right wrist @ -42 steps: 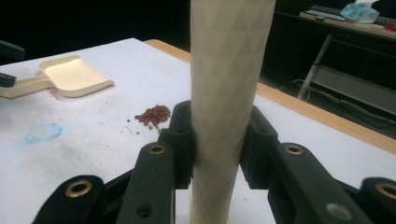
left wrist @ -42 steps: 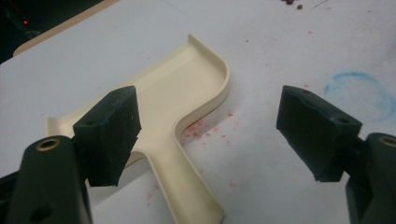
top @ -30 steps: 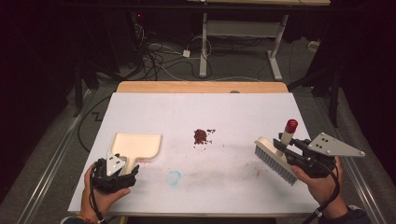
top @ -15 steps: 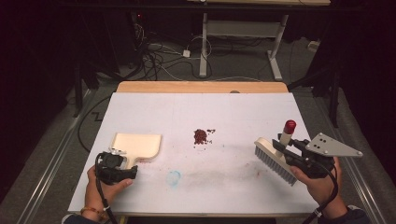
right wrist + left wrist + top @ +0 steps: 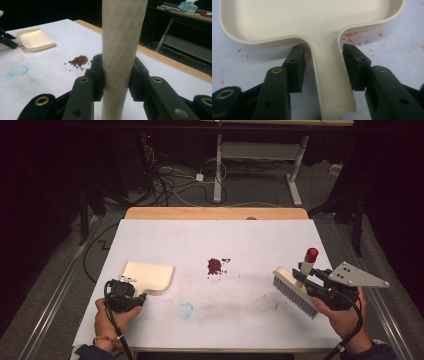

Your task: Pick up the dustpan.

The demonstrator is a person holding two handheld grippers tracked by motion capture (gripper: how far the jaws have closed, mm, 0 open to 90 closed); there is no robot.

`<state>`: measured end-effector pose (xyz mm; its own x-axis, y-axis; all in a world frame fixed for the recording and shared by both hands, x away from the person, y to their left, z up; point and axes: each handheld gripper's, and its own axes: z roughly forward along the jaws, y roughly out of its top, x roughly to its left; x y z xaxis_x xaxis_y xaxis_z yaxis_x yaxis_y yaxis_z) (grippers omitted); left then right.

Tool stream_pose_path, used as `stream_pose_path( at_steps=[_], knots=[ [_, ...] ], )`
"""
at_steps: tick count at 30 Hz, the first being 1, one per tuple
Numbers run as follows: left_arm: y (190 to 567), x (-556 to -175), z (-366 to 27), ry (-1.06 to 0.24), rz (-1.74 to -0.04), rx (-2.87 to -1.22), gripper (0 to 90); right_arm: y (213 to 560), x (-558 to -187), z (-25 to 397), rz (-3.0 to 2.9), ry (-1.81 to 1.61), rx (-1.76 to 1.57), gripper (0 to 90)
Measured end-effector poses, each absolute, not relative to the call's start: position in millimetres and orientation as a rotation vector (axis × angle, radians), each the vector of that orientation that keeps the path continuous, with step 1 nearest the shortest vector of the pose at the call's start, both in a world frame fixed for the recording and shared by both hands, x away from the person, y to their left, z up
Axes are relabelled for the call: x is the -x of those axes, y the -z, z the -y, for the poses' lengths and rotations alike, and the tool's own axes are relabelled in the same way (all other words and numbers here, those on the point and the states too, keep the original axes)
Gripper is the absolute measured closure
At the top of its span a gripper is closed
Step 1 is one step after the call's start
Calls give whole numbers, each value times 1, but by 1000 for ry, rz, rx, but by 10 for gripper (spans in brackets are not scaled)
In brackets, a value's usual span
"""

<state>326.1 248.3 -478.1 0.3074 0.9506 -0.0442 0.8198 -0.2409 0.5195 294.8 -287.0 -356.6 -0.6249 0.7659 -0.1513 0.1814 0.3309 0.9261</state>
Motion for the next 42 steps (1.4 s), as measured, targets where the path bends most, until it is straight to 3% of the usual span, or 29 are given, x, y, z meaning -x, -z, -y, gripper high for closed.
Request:
stream_pose_path(
  at_steps=[5,26,42],
  knots=[
    [478,-328,-248,-392,-1539,-2147,640,357,-300,288,-2013,-1303,-836,706],
    [456,-329,-256,-441,-1345,-2226,646,363,-319,283,-2024,-1279,-879,706],
    [440,-308,-244,-308,-1161,-2345,646,365,-320,278,-2026,-1274,-872,707]
  ],
)
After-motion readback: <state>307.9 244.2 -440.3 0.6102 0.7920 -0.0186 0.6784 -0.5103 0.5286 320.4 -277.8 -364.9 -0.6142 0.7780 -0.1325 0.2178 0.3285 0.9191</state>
